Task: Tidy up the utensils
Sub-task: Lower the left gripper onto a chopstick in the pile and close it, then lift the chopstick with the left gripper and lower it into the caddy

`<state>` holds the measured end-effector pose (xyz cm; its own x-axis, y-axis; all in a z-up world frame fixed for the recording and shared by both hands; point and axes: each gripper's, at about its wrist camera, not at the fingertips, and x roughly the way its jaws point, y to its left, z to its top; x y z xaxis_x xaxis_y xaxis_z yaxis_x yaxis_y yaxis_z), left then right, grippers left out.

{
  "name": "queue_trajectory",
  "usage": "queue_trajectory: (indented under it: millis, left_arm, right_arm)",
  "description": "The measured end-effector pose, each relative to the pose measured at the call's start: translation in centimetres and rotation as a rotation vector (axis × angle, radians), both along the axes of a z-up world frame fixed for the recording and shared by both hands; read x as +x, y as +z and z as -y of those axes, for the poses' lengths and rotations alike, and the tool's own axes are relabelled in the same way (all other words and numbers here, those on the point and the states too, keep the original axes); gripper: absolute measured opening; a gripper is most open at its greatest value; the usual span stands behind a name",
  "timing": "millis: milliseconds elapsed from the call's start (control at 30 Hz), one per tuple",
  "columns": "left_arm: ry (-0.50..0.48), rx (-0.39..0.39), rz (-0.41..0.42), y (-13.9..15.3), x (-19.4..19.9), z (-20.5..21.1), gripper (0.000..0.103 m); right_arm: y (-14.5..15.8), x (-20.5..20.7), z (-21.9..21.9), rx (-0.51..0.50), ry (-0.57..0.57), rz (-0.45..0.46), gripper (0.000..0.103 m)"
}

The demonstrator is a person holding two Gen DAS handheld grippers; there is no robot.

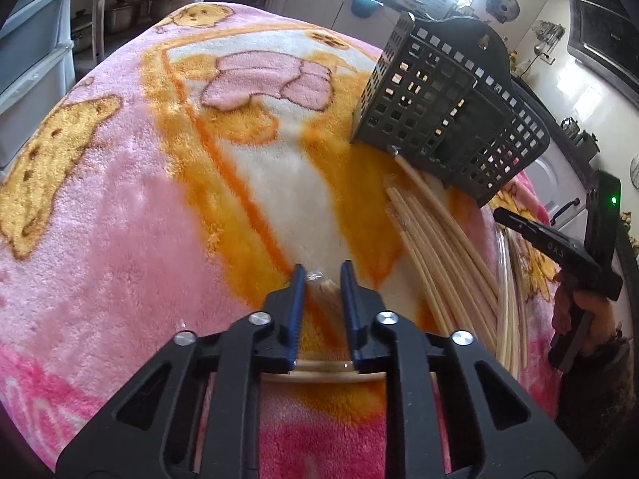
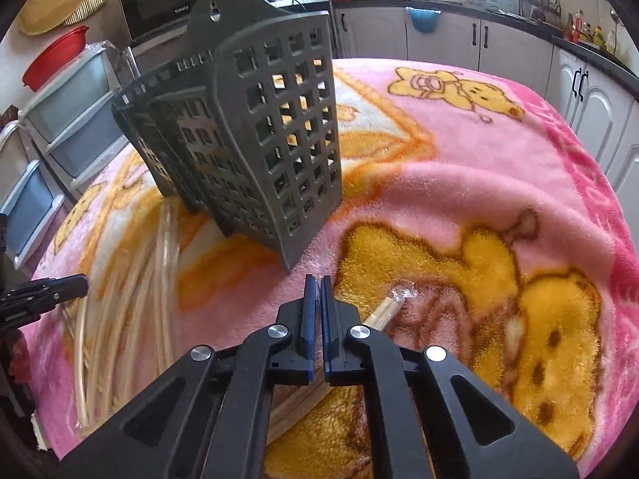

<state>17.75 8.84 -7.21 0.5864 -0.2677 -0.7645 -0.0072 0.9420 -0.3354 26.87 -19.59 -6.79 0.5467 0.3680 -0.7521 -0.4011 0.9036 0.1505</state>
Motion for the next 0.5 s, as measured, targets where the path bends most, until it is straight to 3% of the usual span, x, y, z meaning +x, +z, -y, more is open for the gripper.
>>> queue_trajectory:
  millis: [200,500]
  left_arm:
    - [-0.017,-0.007,0.030,0.9,0.5,0.2,0.003]
    - [-0.059,-0.004,0.186,6.2,-0.3,1.1,0.002]
  right_arm:
    - [1.9,-1.1,0.0,0.031,0.013,0.049,0.002]
    - [6.1,-3.3,0.0,0.074,0.021,0.156,0.002]
